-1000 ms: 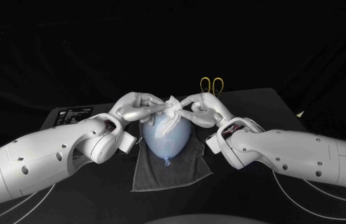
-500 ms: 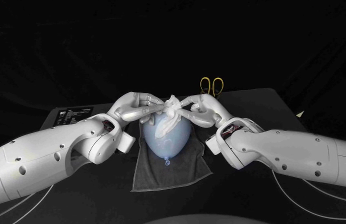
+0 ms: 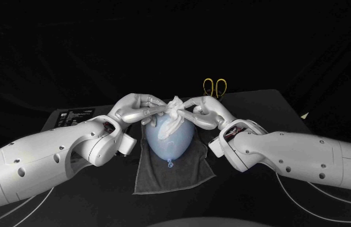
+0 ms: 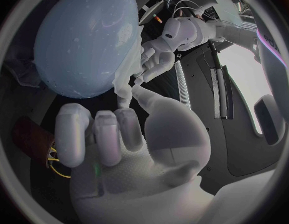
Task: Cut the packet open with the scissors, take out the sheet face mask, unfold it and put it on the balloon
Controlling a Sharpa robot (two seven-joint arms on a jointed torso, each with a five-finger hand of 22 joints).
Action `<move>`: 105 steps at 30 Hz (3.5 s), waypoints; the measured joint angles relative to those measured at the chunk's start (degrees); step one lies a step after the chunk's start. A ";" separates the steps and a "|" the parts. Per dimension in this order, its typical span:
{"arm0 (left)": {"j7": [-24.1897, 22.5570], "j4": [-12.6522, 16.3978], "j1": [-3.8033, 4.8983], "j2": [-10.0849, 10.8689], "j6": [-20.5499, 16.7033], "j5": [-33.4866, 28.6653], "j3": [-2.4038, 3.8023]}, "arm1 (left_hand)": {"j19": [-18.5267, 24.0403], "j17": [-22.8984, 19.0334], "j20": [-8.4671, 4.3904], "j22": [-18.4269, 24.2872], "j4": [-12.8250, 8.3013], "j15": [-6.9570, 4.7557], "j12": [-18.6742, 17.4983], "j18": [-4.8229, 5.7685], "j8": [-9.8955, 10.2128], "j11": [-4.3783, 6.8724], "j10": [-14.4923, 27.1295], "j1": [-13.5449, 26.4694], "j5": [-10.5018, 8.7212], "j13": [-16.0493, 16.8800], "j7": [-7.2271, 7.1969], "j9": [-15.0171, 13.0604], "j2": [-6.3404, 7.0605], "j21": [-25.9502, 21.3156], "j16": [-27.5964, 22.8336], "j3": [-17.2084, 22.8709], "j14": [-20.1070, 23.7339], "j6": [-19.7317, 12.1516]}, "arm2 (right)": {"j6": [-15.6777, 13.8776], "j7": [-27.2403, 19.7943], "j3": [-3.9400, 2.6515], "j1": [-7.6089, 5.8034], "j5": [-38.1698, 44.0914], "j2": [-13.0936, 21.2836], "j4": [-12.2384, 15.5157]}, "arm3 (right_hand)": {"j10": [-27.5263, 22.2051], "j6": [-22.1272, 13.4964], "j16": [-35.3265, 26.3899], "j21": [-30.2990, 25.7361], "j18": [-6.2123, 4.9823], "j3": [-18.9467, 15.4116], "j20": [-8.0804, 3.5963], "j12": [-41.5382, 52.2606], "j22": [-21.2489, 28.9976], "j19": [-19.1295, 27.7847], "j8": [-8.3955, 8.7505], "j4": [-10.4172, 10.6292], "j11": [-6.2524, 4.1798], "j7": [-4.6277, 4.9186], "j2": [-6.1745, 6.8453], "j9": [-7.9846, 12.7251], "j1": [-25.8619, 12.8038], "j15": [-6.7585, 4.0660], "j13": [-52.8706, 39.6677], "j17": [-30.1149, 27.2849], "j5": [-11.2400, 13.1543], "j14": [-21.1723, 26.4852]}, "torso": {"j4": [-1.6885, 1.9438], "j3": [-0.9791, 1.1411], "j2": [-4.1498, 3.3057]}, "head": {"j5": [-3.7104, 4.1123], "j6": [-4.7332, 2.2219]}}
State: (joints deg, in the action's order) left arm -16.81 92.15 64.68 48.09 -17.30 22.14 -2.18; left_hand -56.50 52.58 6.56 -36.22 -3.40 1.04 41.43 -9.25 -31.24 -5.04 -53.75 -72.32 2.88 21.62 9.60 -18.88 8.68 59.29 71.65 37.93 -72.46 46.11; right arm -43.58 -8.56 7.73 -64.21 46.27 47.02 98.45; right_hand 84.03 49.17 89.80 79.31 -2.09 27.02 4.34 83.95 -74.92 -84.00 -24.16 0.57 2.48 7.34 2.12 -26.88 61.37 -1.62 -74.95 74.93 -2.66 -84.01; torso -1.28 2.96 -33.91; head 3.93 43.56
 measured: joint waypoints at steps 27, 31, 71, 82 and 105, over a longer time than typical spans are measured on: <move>0.02 0.06 0.00 0.24 0.18 -0.71 -0.01 | -0.64 0.09 -0.21 -0.51 -0.97 0.00 -0.46 0.04 0.00 -0.17 -0.17 -1.75 0.00 -0.87 -0.08 0.50 -0.80 0.00 0.00 0.62 0.00 -0.07 | -1.26 -2.17 -0.01 0.00 -2.97 -0.23 -0.28 | 0.00 6.41 -0.14 3.78 0.00 4.81 -0.99 5.42 0.01 0.12 -0.06 -3.67 -2.50 -2.08 -3.55 0.18 5.00 -1.63 0.00 0.02 -0.46 0.02 | 0.03 -0.02 0.00 | 0.09 -0.06; 0.07 0.03 0.00 0.31 0.22 -0.75 -0.01 | -0.64 0.09 -0.21 -0.53 -1.28 0.00 -0.49 0.04 0.00 -0.21 -0.21 -2.00 0.00 -1.04 -0.05 0.57 -1.03 0.00 0.00 0.64 0.00 -0.03 | -1.66 -2.54 -0.01 0.00 -3.24 -0.15 -0.30 | -0.03 8.03 0.00 4.22 0.00 2.36 -1.78 5.86 0.02 -0.11 -3.79 -1.23 -3.57 -3.20 -2.66 0.18 2.45 -2.42 0.00 0.02 -0.39 0.07 | 0.03 -0.02 0.01 | 0.12 -0.14; 0.51 -0.09 -0.01 0.43 0.56 -0.86 -0.03 | -0.21 -0.85 -0.62 -3.37 -6.50 0.01 -0.49 -0.48 1.00 -0.40 -0.84 -4.70 -0.11 -2.20 0.75 2.71 -1.25 4.33 0.00 4.76 -0.01 0.96 | 0.33 -6.00 -0.01 0.00 -7.30 0.37 -0.35 | -0.11 1.75 0.00 -0.96 0.02 6.74 -1.42 -4.13 0.02 0.00 -0.52 -5.27 -0.70 -0.94 -2.27 -4.56 14.06 -0.98 0.01 0.02 0.18 -0.03 | 0.03 -0.02 0.01 | 0.38 -0.18; 0.53 -0.11 -0.01 0.46 0.67 -0.86 -0.03 | 0.00 -0.61 -0.41 -3.82 -6.49 0.01 -0.27 -0.44 1.22 -0.41 -0.83 -4.90 -0.23 -2.31 0.95 2.81 -1.45 4.56 0.00 4.76 -0.01 1.17 | 1.93 -8.05 -0.01 0.00 -10.60 0.28 -0.58 | -0.07 2.06 -0.05 0.50 0.02 17.99 0.44 -2.64 0.00 0.01 5.78 -9.11 0.74 1.06 -6.40 -0.52 8.02 0.84 0.08 0.01 0.09 0.00 | 0.02 -0.02 0.01 | 0.33 -0.22; 0.64 -0.12 -0.01 0.65 0.74 -0.87 -0.04 | 0.00 -0.45 -0.41 -4.05 -6.73 0.01 -0.27 -0.02 1.21 -0.51 -0.74 -4.90 -0.25 -2.37 0.94 2.89 -1.45 4.78 0.00 5.00 -0.01 1.17 | 0.34 -7.94 -0.01 0.00 -11.47 0.26 -0.87 | 0.00 10.04 0.00 3.04 0.02 8.37 -1.07 3.20 -0.01 0.01 0.73 -12.33 -2.50 -3.86 0.82 -0.57 4.75 -1.58 0.00 0.02 -0.35 0.07 | -0.01 -0.01 -0.01 | 0.25 -0.19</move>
State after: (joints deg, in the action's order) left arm -16.17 92.03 64.67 48.75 -16.56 21.27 -2.22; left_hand -56.50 52.13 6.16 -40.27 -10.13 1.05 41.16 -9.27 -30.03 -5.55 -54.49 -77.22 2.63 19.25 10.54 -15.99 7.23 64.08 71.65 42.93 -72.47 47.29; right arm -43.25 -16.50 7.72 -64.21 34.80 47.28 97.58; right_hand 84.03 59.20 89.80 82.35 -2.07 35.39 3.27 87.14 -74.94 -83.99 -23.43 -11.77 -0.01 3.48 2.94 -27.45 66.12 -3.20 -74.95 74.95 -3.01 -83.94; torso -1.29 2.96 -33.91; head 4.18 43.37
